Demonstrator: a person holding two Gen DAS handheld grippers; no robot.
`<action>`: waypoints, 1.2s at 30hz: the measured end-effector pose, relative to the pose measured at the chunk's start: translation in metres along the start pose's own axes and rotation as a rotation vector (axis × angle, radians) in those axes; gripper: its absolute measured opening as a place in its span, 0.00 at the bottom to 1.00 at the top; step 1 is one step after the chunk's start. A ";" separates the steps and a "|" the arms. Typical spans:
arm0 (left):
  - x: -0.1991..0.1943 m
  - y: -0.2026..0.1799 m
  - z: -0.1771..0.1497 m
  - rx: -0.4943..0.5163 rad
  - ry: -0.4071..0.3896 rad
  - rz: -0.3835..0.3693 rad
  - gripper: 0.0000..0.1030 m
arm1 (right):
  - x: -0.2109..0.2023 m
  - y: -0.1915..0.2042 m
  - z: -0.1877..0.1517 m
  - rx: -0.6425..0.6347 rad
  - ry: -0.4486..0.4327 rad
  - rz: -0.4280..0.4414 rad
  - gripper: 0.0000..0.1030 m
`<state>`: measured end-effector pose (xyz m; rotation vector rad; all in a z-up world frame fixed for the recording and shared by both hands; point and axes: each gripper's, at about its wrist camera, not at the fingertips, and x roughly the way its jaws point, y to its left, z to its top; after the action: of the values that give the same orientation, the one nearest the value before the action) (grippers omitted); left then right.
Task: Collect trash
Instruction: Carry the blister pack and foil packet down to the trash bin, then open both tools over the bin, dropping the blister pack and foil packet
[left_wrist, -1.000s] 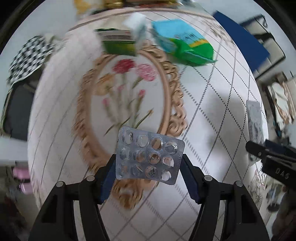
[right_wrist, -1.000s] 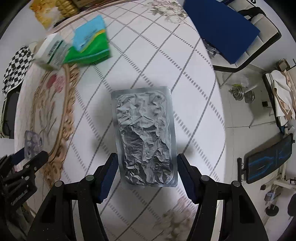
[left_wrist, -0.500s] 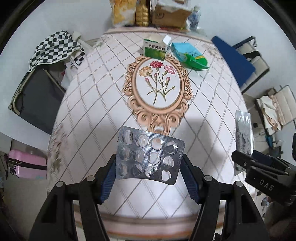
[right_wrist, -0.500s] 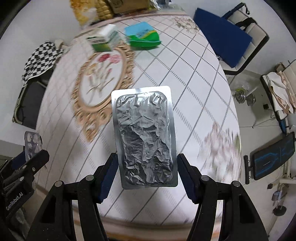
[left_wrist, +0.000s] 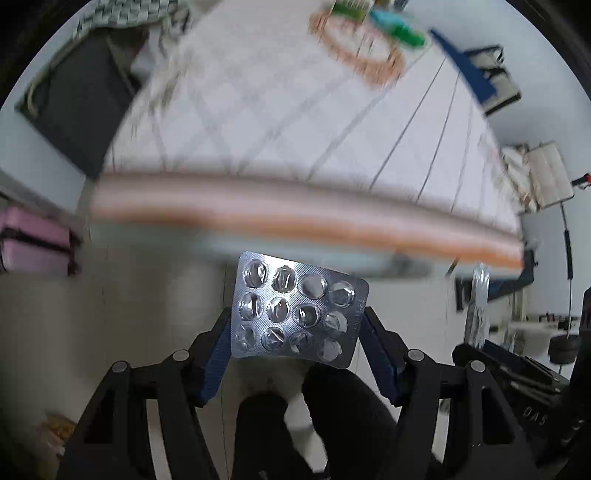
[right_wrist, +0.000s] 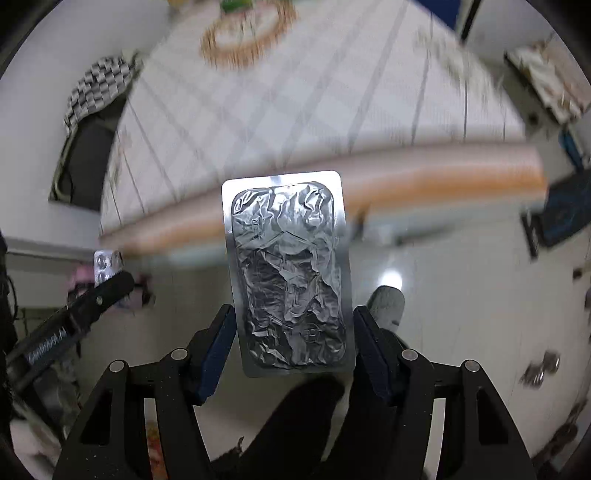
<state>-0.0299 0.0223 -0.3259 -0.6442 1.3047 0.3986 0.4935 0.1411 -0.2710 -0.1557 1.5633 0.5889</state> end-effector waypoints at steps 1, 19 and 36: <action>0.013 0.005 -0.008 -0.007 0.024 -0.003 0.61 | 0.016 -0.003 -0.017 0.004 0.035 0.003 0.64; 0.359 0.053 -0.027 -0.110 0.228 -0.072 0.78 | 0.395 -0.117 -0.057 0.176 0.280 0.100 0.65; 0.314 0.065 -0.051 0.004 0.130 0.136 0.97 | 0.406 -0.095 -0.056 -0.019 0.225 -0.069 0.97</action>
<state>-0.0351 0.0129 -0.6504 -0.5876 1.4776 0.4715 0.4462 0.1372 -0.6893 -0.2978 1.7621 0.5469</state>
